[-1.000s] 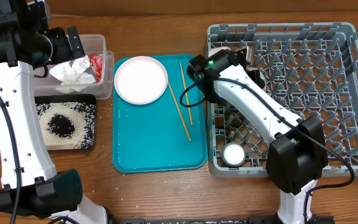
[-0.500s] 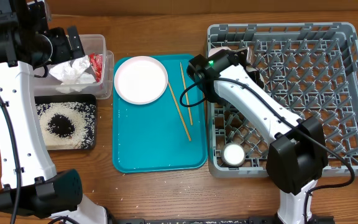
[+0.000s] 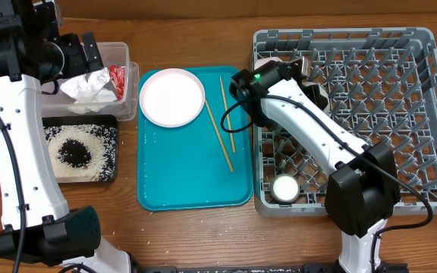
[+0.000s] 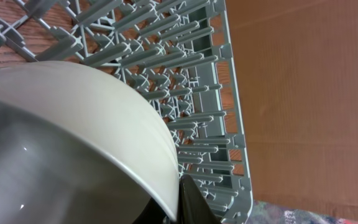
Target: Sort waste into correct bins and load items into the dishwasher
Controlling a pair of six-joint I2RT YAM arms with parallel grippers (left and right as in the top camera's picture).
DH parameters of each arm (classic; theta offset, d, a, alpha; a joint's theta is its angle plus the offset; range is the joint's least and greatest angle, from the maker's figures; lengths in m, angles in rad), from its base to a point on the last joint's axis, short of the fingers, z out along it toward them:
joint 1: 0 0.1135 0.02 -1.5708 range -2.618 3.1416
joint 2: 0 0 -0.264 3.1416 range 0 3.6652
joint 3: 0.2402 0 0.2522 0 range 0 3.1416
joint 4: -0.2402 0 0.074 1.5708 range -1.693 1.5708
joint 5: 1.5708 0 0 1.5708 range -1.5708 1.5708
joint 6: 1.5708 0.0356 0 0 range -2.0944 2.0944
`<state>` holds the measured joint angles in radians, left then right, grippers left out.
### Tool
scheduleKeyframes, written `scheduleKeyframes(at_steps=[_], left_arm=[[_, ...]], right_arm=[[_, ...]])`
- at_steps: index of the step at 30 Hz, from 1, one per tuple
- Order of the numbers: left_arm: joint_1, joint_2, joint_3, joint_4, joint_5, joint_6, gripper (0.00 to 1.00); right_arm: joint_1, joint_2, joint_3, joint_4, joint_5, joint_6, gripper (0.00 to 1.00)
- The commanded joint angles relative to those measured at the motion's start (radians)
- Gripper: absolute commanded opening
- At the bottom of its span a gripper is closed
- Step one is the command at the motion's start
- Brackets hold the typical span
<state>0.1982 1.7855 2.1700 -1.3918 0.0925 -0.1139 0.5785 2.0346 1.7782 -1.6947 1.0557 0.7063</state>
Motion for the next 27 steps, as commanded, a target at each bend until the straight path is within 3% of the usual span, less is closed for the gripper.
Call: scheduleKeyframes(at_steps=[1,13,27], left_arm=[[0.000,0.008,0.016,0.001,-0.007,-0.014,1.00],[0.000,0.008,0.016,0.001,-0.007,-0.014,1.00],[-0.007,0.008,0.016,0.001,-0.007,-0.014,1.00]], right_arm=[[0.006,-0.001,0.002,0.000,0.036,0.034,0.04],[0.006,-0.003,0.002,0.000,0.149,0.115,0.04],[0.006,-0.037,-0.001,0.000,0.455,0.149,0.04]])
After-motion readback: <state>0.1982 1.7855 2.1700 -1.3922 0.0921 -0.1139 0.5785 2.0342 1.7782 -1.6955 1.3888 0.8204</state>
